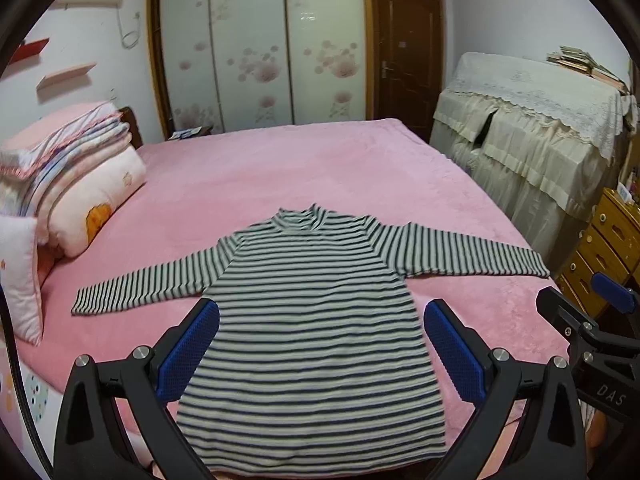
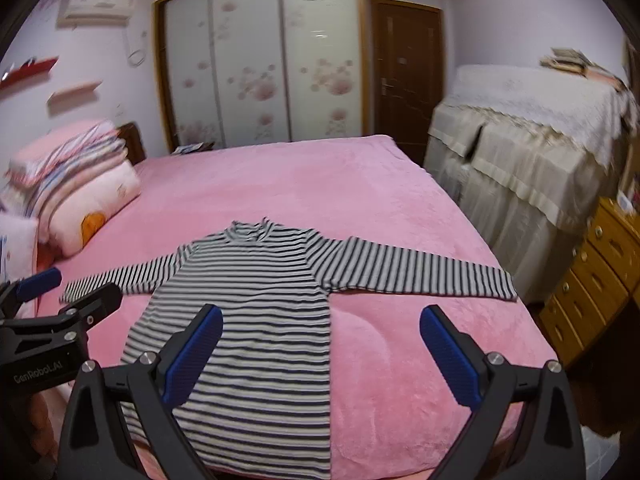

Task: Fold small clothes

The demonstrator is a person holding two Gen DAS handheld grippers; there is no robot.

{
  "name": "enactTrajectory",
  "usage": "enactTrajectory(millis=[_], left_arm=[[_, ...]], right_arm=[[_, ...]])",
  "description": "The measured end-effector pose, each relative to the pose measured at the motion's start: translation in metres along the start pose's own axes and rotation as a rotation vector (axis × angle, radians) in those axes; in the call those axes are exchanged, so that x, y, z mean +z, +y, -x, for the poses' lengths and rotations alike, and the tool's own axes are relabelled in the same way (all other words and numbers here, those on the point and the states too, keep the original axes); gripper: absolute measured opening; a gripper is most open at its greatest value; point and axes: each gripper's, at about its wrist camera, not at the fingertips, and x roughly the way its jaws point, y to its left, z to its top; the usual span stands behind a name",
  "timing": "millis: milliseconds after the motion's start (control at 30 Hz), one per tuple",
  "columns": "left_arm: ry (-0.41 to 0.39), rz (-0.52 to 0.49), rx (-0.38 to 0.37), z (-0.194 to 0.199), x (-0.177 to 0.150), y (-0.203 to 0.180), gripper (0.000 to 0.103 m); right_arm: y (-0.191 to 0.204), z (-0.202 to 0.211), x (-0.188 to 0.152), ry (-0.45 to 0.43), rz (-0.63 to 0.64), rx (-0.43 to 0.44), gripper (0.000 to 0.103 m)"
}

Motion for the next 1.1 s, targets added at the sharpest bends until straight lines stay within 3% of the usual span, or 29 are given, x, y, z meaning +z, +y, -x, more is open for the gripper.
enactTrajectory(millis=[233,700,1100], left_arm=[[-0.029,-0.037,-0.022,-0.003,0.022,-0.034,0.102],[0.002,-0.044,-0.044,-0.006,0.036,-0.05,0.102],[-0.022,-0.169,-0.068,-0.033,0.066,-0.121,0.102]], right_arm=[[-0.025,0.003,0.011,-0.028,0.019,-0.05,0.1],[-0.027,0.02,0.021,-0.097,0.085,0.059,0.1],[-0.1,-0.001,0.03,-0.121,-0.005,-0.05,0.1]])
